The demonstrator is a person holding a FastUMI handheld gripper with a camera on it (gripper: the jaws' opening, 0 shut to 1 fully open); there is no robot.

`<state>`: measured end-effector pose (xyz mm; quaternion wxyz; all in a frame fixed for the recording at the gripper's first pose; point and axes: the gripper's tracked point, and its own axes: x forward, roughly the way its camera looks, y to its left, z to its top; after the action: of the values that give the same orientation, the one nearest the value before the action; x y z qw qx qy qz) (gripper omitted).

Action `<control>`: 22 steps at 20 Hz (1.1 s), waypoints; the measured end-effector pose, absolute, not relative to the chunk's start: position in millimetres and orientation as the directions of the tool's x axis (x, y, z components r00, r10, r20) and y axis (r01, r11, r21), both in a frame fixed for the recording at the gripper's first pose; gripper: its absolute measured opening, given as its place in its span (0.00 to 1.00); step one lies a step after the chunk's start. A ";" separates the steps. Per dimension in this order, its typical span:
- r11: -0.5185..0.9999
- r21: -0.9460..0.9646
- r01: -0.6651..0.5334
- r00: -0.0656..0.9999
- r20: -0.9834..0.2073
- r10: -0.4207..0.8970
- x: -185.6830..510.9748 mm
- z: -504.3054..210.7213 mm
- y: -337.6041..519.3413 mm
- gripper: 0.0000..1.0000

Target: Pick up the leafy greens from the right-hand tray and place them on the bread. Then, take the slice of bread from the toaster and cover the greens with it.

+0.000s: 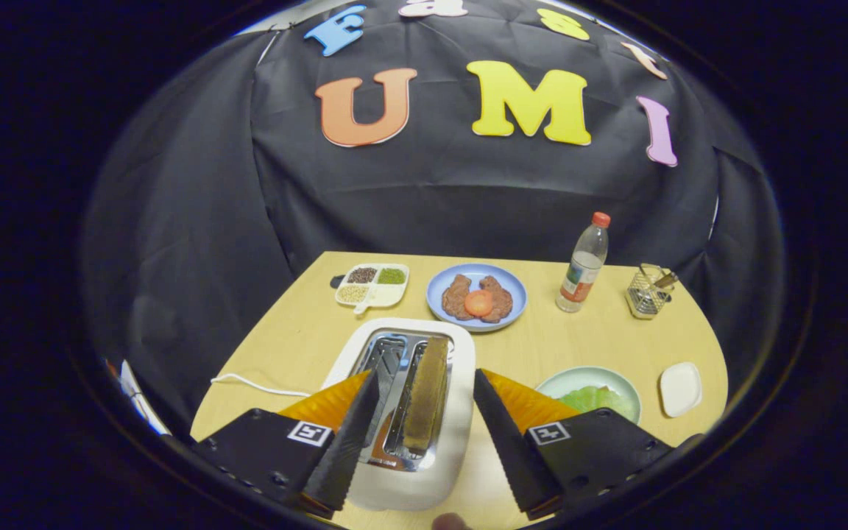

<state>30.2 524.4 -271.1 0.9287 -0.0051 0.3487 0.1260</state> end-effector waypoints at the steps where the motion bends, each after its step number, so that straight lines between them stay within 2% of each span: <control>1: 0.972 0.078 -0.224 0.720 -0.658 0.219 31.2 -275.3 523.6 0.75; 2: 0.974 0.081 -0.211 0.716 -0.665 0.210 32.4 -277.1 522.4 0.69; 7: 0.973 0.112 -0.201 0.705 -0.673 0.223 31.9 -279.8 528.5 0.21; 8: 0.971 0.116 -0.209 0.704 -0.672 0.231 30.9 -276.5 528.9 0.20; 9: 0.967 0.133 -0.216 0.704 -0.666 0.248 30.0 -273.1 532.1 0.09; 16: 0.940 0.248 -0.235 0.722 -0.603 0.339 20.8 -213.7 527.0 0.09; 22: 0.914 0.327 -0.241 0.760 -0.523 0.387 26.9 -145.8 487.9 0.09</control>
<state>26.9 487.9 -145.8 0.9302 0.1208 0.3029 0.1687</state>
